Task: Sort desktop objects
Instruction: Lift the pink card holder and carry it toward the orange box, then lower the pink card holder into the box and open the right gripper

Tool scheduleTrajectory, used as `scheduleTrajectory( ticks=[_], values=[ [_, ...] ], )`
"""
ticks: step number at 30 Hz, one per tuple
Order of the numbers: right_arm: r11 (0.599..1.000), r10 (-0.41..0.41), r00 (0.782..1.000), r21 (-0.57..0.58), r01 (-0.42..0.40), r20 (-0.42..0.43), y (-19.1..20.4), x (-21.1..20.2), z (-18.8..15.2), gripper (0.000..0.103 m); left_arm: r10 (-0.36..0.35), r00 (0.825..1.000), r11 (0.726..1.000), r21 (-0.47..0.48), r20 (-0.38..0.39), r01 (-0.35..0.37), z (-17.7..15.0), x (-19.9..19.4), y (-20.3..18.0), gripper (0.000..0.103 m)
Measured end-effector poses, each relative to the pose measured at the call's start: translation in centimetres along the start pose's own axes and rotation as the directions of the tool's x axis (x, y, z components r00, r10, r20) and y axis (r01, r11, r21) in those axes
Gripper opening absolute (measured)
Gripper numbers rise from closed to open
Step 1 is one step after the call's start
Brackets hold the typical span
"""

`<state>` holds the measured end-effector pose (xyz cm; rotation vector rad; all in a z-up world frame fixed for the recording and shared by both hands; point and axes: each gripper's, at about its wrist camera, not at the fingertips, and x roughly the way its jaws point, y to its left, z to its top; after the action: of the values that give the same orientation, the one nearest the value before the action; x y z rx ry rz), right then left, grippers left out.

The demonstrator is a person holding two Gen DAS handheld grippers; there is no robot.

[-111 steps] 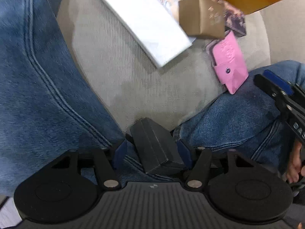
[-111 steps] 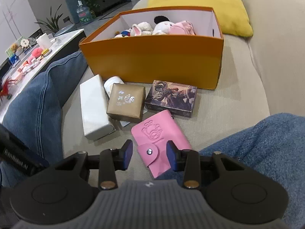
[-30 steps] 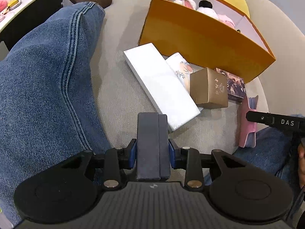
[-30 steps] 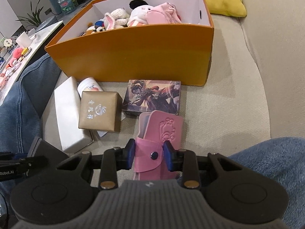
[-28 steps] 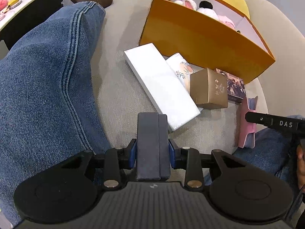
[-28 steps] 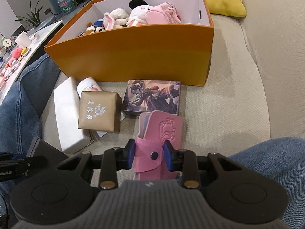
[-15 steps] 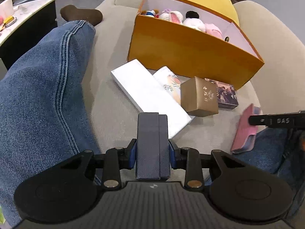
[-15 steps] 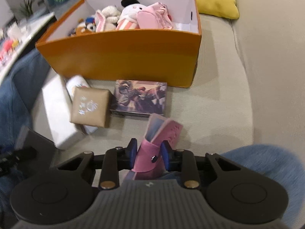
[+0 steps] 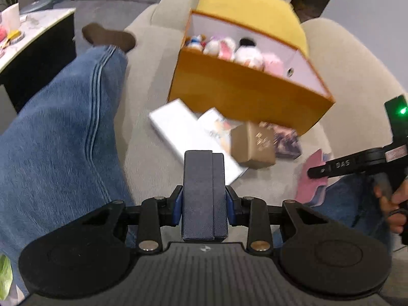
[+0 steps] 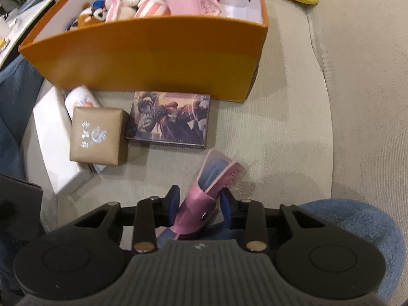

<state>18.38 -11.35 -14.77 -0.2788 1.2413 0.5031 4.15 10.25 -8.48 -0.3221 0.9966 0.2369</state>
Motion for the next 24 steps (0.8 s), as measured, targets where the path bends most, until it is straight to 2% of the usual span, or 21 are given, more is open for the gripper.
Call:
scheduleTrajectory(
  ticks=[7,11,14,20,24],
  values=[
    [0.995,0.104,0.991,0.004,-0.104,0.086,-1.2,-4.8,0.1,0.027,-0.11,0.991,0.99,0.094,0.071,0.103,4.0,-2.1,-2.5,0.037],
    [0.984,0.179,0.973,-0.009,-0.18,0.146,-2.2,-8.5,1.6,0.026,-0.198,0.976,0.972,0.145,0.084,0.185,8.3,-2.0,-4.8,0.037],
    [0.979,0.206,0.957,-0.04,-0.202,0.204,-2.6,-11.2,3.4,0.026,-0.229,0.967,0.959,0.193,0.107,0.206,11.5,-1.3,-6.9,0.037],
    [0.979,0.187,0.943,-0.129,-0.157,0.275,-2.9,-13.6,8.9,0.026,-0.289,0.952,0.934,0.248,0.099,0.258,18.5,3.0,-11.5,0.037],
    [0.974,0.199,0.947,-0.158,-0.163,0.252,-3.7,-12.1,13.3,0.026,-0.28,0.958,0.929,0.268,0.058,0.255,21.6,8.2,-14.0,0.037]
  ],
)
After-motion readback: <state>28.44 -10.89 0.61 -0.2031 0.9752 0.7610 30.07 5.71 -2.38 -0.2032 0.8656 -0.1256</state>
